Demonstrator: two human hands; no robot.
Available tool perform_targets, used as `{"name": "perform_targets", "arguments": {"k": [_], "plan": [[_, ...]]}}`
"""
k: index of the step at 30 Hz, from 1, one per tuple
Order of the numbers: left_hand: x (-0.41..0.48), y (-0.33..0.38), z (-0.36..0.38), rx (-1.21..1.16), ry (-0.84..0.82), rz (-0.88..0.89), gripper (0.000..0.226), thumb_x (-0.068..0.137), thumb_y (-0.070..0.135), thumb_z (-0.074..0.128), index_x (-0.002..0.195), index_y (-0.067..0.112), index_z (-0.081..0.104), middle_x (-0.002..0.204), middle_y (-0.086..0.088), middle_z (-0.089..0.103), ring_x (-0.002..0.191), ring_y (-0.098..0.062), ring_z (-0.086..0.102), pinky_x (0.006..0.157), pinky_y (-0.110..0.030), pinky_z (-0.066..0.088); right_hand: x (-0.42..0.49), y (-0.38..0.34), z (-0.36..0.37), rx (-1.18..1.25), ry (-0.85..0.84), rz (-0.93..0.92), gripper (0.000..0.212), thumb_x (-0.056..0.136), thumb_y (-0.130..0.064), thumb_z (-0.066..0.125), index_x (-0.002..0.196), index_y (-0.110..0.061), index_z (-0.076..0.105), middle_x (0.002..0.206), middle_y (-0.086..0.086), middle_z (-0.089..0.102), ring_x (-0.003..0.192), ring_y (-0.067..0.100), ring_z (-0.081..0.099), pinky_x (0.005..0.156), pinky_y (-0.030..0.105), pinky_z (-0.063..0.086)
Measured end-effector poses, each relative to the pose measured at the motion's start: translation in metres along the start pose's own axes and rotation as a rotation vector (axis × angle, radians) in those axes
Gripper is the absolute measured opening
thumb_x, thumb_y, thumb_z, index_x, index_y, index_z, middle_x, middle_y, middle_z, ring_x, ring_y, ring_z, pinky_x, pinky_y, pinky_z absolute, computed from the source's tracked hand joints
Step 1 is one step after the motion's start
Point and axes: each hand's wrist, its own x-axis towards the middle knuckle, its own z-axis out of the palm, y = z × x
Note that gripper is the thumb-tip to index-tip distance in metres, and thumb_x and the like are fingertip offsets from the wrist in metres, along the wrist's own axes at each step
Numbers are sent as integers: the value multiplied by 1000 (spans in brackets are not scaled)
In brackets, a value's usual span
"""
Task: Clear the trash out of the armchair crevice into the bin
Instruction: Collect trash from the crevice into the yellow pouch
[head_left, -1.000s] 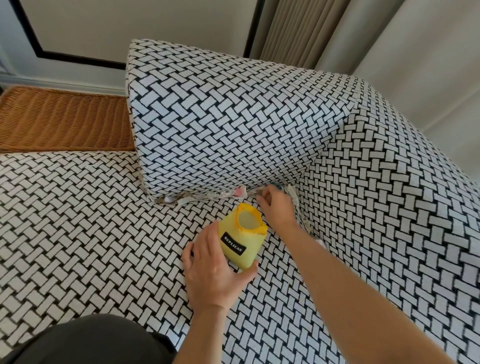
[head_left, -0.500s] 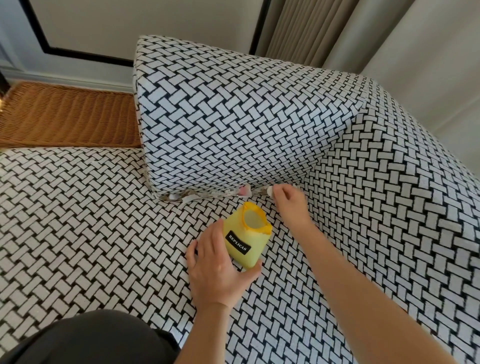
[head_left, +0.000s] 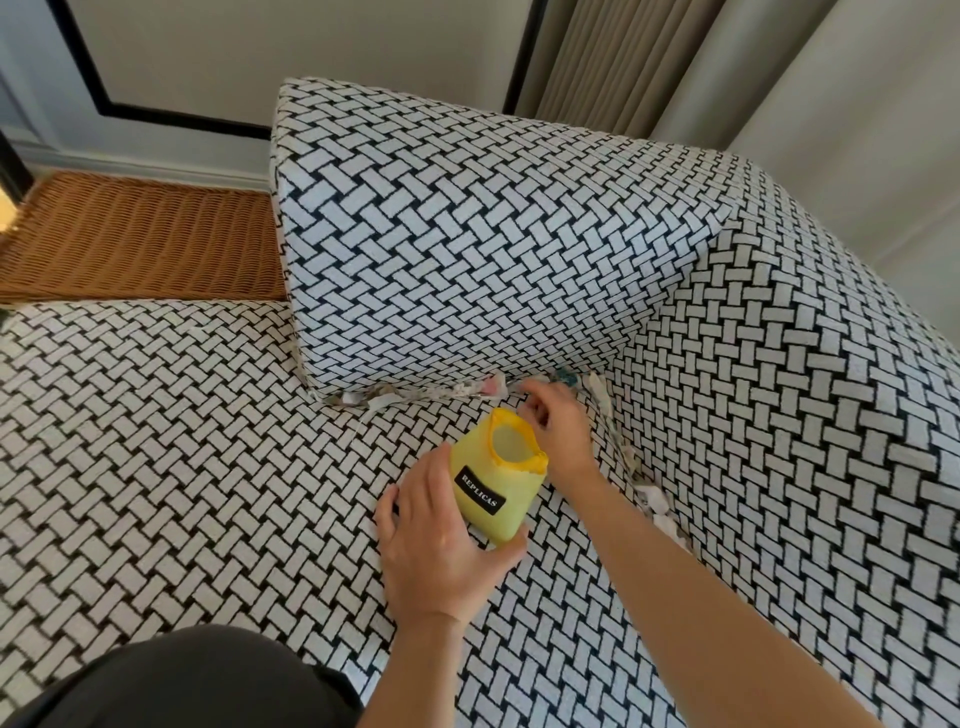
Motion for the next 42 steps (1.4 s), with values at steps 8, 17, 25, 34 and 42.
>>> {"name": "perform_targets", "arguments": {"k": [8, 17, 25, 34, 42], "plan": [[0, 0, 0, 0, 3, -1, 98, 52, 73, 57, 130, 14, 42, 128, 2, 52, 117, -15, 50, 104, -40, 34, 25, -3, 13, -244, 7, 11, 26, 90, -11, 52, 113, -10, 64, 112, 12, 58, 96, 27, 59, 73, 29, 45], [1, 0, -1, -19, -2, -2, 98, 51, 71, 59, 130, 15, 42, 128, 3, 52, 118, -15, 50, 103, -39, 33, 36, -3, 16, -359, 50, 88, 22, 93, -15, 47, 96, -5, 67, 96, 13, 65, 82, 29, 62, 59, 26, 42], [1, -1, 0, -15, -10, 0, 101, 51, 71, 60, 132, 16, 40, 130, 3, 51, 120, -15, 48, 105, -40, 33, -8, -23, -17, 562, 142, 160, 21, 93, -15, 51, 75, -17, 61, 56, -13, 46, 54, 7, 37, 50, 22, 31], [0, 0, 0, -6, -19, -1, 101, 51, 74, 57, 133, 17, 39, 131, 3, 50, 121, -14, 47, 105, -37, 28, -21, -45, -45, 415, -102, -63, 21, 92, -5, 50, 84, -11, 68, 61, -20, 61, 57, -4, 52, 57, 11, 39], [0, -1, 1, 23, 3, 7, 98, 53, 75, 53, 131, 16, 40, 128, 2, 52, 117, -16, 50, 103, -39, 33, 23, -26, -2, 121, -219, -57, 18, 90, -10, 57, 101, -5, 70, 71, -6, 61, 47, -8, 48, 45, 7, 36]]}}
